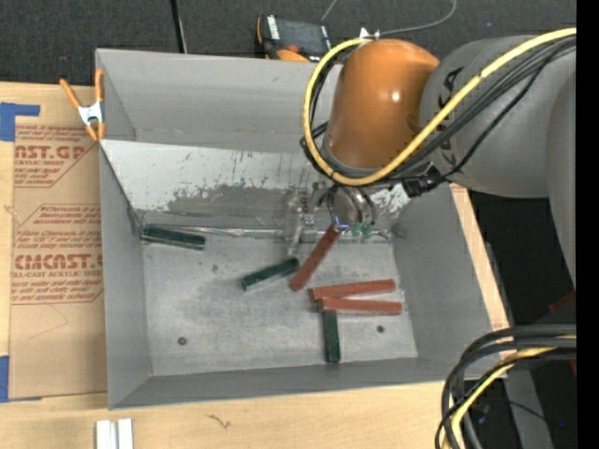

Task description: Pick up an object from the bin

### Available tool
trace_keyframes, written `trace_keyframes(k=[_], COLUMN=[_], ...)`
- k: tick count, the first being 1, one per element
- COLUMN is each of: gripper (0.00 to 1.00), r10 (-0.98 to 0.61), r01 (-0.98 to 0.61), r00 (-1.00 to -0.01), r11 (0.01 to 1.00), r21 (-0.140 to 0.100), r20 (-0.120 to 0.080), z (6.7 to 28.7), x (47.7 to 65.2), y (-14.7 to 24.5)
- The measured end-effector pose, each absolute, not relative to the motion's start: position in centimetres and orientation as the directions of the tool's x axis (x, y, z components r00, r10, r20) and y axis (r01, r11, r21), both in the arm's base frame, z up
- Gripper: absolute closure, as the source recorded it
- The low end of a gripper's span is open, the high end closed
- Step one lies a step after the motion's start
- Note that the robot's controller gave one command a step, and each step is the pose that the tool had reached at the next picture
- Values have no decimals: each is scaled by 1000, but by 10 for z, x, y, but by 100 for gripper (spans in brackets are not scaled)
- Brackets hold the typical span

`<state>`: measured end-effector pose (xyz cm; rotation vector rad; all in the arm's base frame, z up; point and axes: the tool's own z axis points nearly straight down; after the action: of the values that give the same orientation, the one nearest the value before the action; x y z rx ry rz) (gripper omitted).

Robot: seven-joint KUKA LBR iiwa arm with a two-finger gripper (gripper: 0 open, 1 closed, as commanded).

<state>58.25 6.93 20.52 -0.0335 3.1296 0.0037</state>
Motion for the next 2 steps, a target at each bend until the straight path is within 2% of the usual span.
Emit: trace_keyframes(k=[1,2], gripper=[0,0], r10=[-21,-1], r01=[-21,-1], r00=[-1000,-1000], r11=[1000,1000], r21=[1,1], r20=[-3,2], z=[200,66], x=[580,569], y=[69,57])
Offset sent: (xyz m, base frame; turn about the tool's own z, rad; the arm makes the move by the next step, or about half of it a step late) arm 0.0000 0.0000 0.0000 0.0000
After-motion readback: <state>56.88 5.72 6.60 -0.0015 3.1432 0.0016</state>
